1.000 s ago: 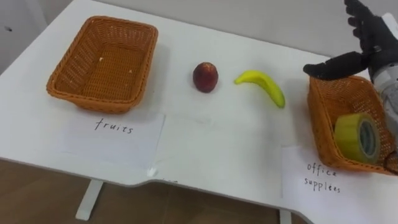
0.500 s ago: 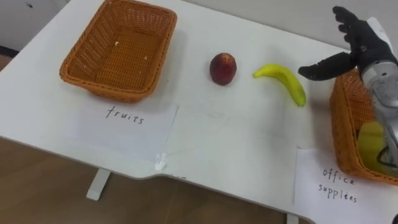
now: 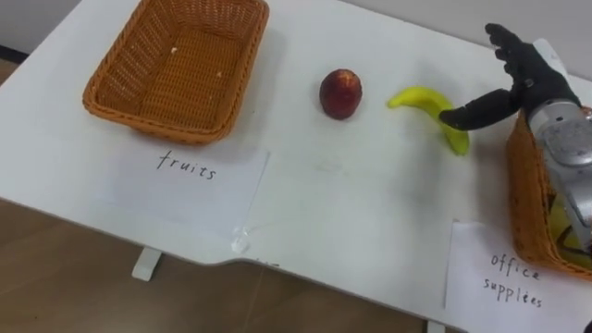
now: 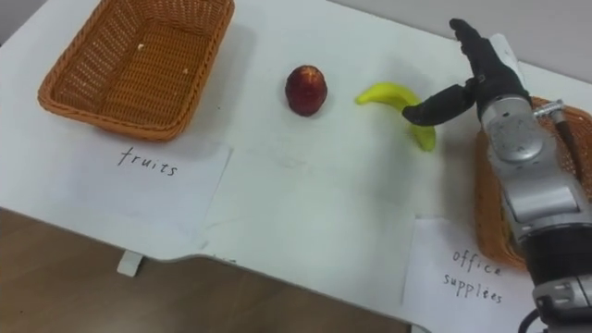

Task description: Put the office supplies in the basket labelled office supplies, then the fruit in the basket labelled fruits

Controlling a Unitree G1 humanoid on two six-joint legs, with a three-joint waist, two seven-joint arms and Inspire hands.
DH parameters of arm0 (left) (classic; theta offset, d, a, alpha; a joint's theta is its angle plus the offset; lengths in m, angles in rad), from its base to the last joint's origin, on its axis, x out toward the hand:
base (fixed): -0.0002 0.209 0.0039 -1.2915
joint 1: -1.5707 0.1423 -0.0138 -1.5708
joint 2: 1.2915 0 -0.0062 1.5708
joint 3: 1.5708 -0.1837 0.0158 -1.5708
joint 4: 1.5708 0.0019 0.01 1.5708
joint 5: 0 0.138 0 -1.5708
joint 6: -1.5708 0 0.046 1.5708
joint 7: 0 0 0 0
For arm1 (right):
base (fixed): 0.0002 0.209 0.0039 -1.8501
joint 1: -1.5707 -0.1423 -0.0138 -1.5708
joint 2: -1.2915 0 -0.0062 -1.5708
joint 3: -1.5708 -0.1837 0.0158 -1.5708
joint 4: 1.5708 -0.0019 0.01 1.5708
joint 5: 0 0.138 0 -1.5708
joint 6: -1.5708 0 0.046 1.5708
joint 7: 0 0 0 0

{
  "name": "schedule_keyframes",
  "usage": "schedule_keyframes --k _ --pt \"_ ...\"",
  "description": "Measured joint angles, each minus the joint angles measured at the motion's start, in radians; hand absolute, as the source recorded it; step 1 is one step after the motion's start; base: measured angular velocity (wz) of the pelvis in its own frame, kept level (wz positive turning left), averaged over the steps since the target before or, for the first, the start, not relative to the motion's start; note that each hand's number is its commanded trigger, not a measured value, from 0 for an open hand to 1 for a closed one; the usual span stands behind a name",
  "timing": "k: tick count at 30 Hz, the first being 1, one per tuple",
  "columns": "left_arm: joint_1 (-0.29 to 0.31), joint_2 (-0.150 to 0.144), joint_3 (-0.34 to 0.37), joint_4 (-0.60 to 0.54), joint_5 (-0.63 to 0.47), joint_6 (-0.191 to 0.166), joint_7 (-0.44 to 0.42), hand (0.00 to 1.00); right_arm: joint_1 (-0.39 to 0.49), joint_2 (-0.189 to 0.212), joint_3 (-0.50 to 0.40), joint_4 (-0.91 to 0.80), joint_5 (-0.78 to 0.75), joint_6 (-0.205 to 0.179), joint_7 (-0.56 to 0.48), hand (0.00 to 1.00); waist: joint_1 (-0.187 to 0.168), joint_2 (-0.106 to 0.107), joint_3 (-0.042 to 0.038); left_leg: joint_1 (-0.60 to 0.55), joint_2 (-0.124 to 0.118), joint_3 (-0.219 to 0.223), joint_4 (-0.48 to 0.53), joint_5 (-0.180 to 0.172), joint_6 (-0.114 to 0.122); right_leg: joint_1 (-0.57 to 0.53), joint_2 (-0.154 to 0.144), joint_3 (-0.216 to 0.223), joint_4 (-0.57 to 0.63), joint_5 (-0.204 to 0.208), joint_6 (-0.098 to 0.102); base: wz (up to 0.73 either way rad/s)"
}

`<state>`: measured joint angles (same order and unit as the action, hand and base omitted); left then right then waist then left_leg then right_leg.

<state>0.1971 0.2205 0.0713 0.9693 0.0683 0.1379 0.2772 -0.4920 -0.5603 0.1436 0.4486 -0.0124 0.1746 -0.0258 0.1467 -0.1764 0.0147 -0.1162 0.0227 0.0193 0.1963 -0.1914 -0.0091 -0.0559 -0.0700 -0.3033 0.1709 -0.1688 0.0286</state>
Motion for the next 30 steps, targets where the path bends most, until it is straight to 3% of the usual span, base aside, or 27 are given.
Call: schedule_keyframes --k 13,15,16,17,18,19,20,21,22,23,26,30 --pt "-0.009 0.005 -0.008 -0.010 -0.016 -0.005 -0.006 0.00 -0.022 -0.002 0.081 0.037 -0.079 0.000 -0.010 0.00 0.018 0.006 0.0018 -0.017 0.000 -0.027 0.001 0.000 0.000 -0.020 0.002 -0.001 0.005 0.000 0.000 0.01" --pt "-0.009 0.005 -0.016 -0.014 -0.016 -0.005 -0.006 0.00 -0.033 -0.002 0.091 0.060 -0.079 0.000 -0.012 0.00 0.030 0.010 0.0031 -0.016 0.003 -0.065 0.001 0.001 0.000 -0.039 0.002 -0.007 0.041 -0.001 0.000 -0.05" --pt "-0.011 0.006 -0.020 -0.015 -0.016 -0.005 -0.006 0.00 -0.041 -0.002 0.103 0.071 -0.079 -0.003 -0.016 0.00 0.029 0.017 0.0072 -0.011 0.015 -0.131 0.000 0.004 -0.001 -0.079 0.001 -0.012 0.110 -0.010 -0.009 -0.18" --pt "-0.016 0.015 -0.023 -0.015 -0.016 -0.009 -0.005 0.00 -0.042 -0.002 0.108 0.078 -0.081 -0.011 -0.019 0.00 0.042 0.025 0.0126 -0.010 0.030 -0.225 -0.002 0.005 -0.002 -0.130 0.029 0.021 0.104 -0.039 -0.031 -0.38" --pt "-0.021 0.022 -0.020 -0.014 -0.015 -0.011 -0.005 0.00 -0.049 -0.002 0.110 0.076 -0.082 -0.014 -0.019 0.00 0.055 0.018 0.0090 -0.017 0.039 -0.249 -0.001 0.004 -0.004 -0.161 0.051 0.046 0.055 -0.019 -0.050 -0.55" --pt "-0.026 0.033 -0.015 -0.001 -0.016 -0.012 -0.006 0.00 -0.074 -0.001 0.122 0.072 -0.083 -0.016 -0.020 0.00 0.058 0.006 0.0073 -0.027 0.036 -0.240 0.001 -0.003 -0.022 -0.197 0.058 0.043 -0.046 0.157 -0.085 -0.28" --pt "-0.033 0.024 -0.021 0.025 -0.016 -0.012 -0.007 0.00 -0.078 -0.004 0.128 0.082 -0.085 -0.020 -0.033 0.00 0.047 0.033 0.0071 -0.013 0.055 -0.191 -0.009 -0.015 -0.041 -0.198 0.055 0.017 -0.010 0.156 -0.089 -0.05" --pt "-0.033 0.026 -0.027 0.031 -0.018 -0.012 -0.006 0.00 -0.077 -0.004 0.138 0.094 -0.084 -0.020 -0.039 0.00 0.044 0.036 0.0060 -0.002 0.058 -0.144 -0.018 -0.010 -0.048 -0.191 0.054 0.017 -0.002 0.154 -0.088 0.21" --pt "-0.033 0.034 -0.042 0.034 -0.022 -0.014 -0.006 0.00 -0.078 -0.004 0.157 0.116 -0.085 -0.020 -0.041 0.00 0.039 0.031 0.0087 0.016 0.059 -0.070 -0.033 0.006 -0.048 -0.173 0.053 0.012 -0.001 0.153 -0.087 0.27" --pt "-0.040 0.040 -0.056 0.034 -0.025 -0.015 -0.004 0.00 -0.080 -0.004 0.164 0.135 -0.086 -0.020 -0.037 0.00 0.028 0.025 0.0110 0.017 0.060 -0.043 -0.038 0.012 -0.044 -0.169 0.053 0.003 0.000 0.148 -0.083 0.32" --pt "-0.071 0.034 -0.069 0.051 -0.037 -0.012 -0.005 0.00 -0.083 -0.002 0.164 0.165 -0.108 -0.020 -0.026 0.00 0.029 0.005 0.0177 0.000 0.052 -0.037 -0.039 0.012 -0.042 -0.180 0.052 0.000 -0.004 0.144 -0.080 0.32" --pt "-0.073 0.035 -0.078 0.068 -0.037 -0.011 -0.004 0.00 -0.083 -0.001 0.164 0.166 -0.120 -0.021 -0.009 0.00 0.048 0.005 0.0175 -0.020 0.038 -0.035 -0.025 0.015 -0.029 -0.181 0.036 -0.005 0.000 0.141 -0.075 0.16"
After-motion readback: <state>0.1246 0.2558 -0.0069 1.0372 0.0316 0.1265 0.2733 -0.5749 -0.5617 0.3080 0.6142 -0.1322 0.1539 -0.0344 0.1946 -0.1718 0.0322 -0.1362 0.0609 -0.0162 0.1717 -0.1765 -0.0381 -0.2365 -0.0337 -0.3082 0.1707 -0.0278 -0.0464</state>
